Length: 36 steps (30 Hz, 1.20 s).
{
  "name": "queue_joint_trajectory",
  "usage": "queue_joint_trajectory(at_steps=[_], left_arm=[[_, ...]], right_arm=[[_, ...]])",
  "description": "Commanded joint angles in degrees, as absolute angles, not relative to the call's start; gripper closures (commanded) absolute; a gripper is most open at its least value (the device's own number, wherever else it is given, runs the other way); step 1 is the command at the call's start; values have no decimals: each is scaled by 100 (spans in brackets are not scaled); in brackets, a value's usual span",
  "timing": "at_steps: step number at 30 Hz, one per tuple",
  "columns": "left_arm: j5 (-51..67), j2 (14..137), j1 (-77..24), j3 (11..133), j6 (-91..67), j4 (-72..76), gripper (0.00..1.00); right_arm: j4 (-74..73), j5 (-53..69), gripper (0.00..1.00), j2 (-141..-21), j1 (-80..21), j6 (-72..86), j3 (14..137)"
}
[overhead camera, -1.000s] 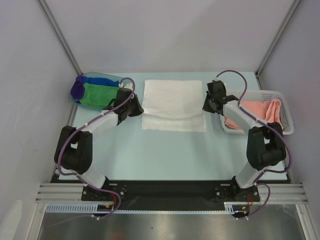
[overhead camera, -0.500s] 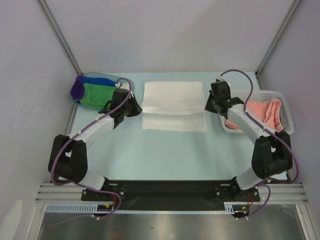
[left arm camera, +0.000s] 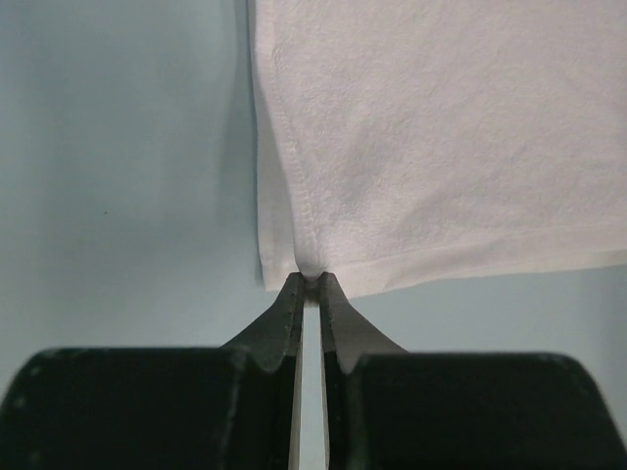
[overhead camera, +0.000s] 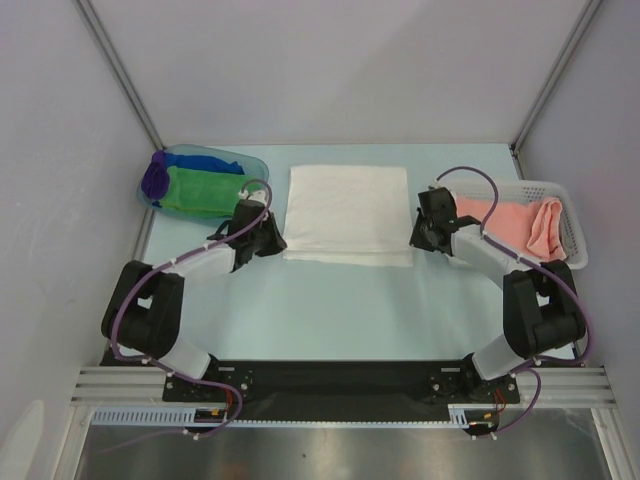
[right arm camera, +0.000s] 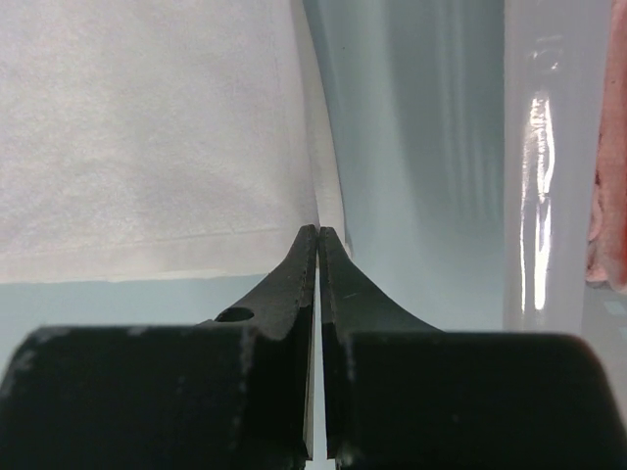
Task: Fold and stack the towels
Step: Fold the towel
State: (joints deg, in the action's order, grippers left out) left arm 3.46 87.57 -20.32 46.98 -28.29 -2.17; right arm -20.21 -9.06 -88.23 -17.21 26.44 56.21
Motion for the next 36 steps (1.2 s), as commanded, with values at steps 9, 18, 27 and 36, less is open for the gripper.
queue_joint_trajectory(at_steps=[9, 18, 27, 36], left_arm=[[317, 8746, -2065, 4771, -2874, 97, 100], [141, 8376, -2065, 5028, -2751, -396, 100], [149, 8507, -2057, 4624, -2830, -132, 100], [149, 8903, -2065, 4377, -2865, 228, 94]], right_arm=[[-1774, -975, 100, -8851, -1802, 2690, 5650], [-2197, -1116, 100, -8263, -1872, 2672, 5925], [-1926, -1037, 100, -8139, -1960, 2804, 5300], [-1337, -870, 97, -8472, -2100, 2953, 4536]])
